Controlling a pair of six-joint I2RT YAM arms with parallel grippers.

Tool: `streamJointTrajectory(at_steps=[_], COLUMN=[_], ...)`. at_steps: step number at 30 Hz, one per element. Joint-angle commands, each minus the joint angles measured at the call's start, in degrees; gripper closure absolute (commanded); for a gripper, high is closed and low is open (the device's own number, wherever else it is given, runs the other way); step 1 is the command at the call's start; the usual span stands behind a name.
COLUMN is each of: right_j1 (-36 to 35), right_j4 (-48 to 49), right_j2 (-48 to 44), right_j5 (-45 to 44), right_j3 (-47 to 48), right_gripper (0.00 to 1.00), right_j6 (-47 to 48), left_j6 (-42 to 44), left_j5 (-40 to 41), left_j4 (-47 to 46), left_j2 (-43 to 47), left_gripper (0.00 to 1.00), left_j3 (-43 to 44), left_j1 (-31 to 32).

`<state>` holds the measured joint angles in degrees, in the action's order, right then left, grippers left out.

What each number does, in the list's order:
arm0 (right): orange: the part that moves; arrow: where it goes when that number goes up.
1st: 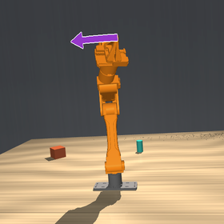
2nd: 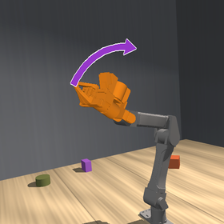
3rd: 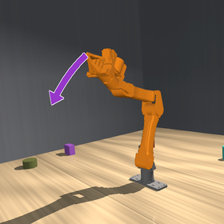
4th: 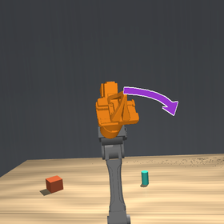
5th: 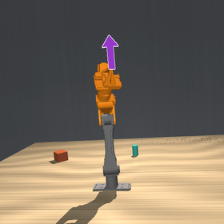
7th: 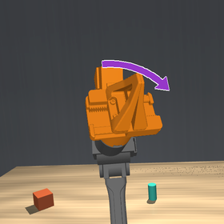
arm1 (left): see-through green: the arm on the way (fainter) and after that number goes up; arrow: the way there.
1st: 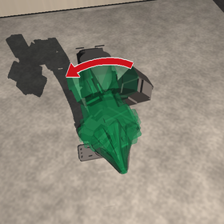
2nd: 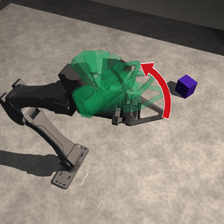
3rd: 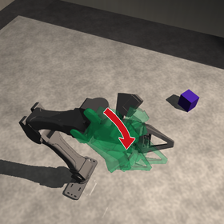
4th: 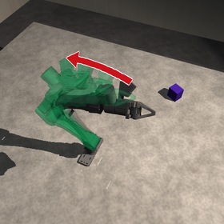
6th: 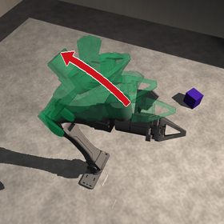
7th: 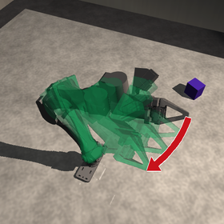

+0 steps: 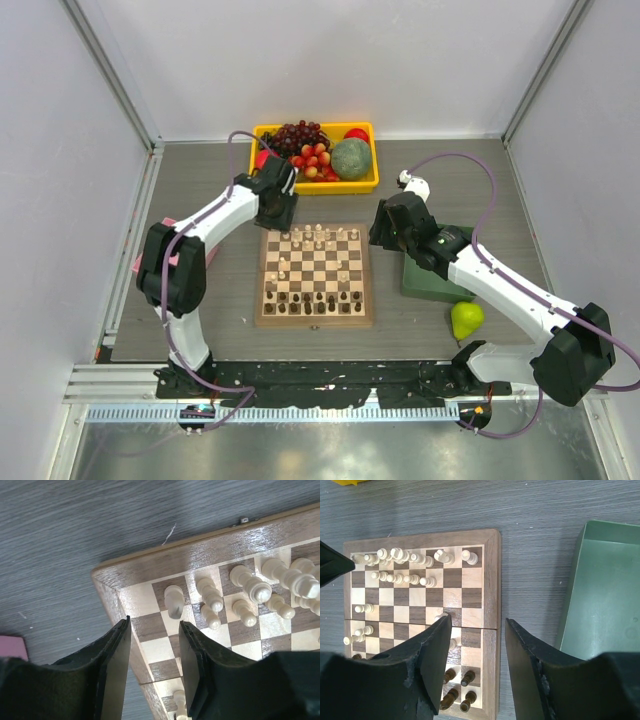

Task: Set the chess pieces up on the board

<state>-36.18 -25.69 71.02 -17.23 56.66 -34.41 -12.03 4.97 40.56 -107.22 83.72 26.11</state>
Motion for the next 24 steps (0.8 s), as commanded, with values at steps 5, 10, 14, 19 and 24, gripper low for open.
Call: streamJointTrajectory(at_steps=[5,10,14,19,24], right_j1=[0.1,0.1,0.1,0.1,0.1], right_j4=[1.5,1.3,1.3,0.9,3.0], right_j2=[-1.9,-2.3,-3.1,-4.3,-4.8], right_j5=[-0.8,-0.5,-1.0,-2.6,-3.0], right_j3=[1.0,0.9,0.6,1.2,1.5], right_gripper=[0.44,0.36,0.24,0.02,0.05], right_j6=[-0.2,0.0,-0.1,0.5,2.8], left_j6=[-1.1,-1.3,-1.4,-4.4,-4.8], left_j5=[3.2,3.2,2.6,4.9,6.9], left_j4=[-1.5,-5.9,-7.0,-13.2,-12.4], left_j2=[10.9,18.4,23.2,32.1,37.4], left_gripper=[0.39,0.25,0.17,0.00,0.01], left_j3=[-2.8,-8.7,-11.9,-20.1,-21.6], left_j1=[-0.4,-0.5,-0.4,-0.4,-0.4])
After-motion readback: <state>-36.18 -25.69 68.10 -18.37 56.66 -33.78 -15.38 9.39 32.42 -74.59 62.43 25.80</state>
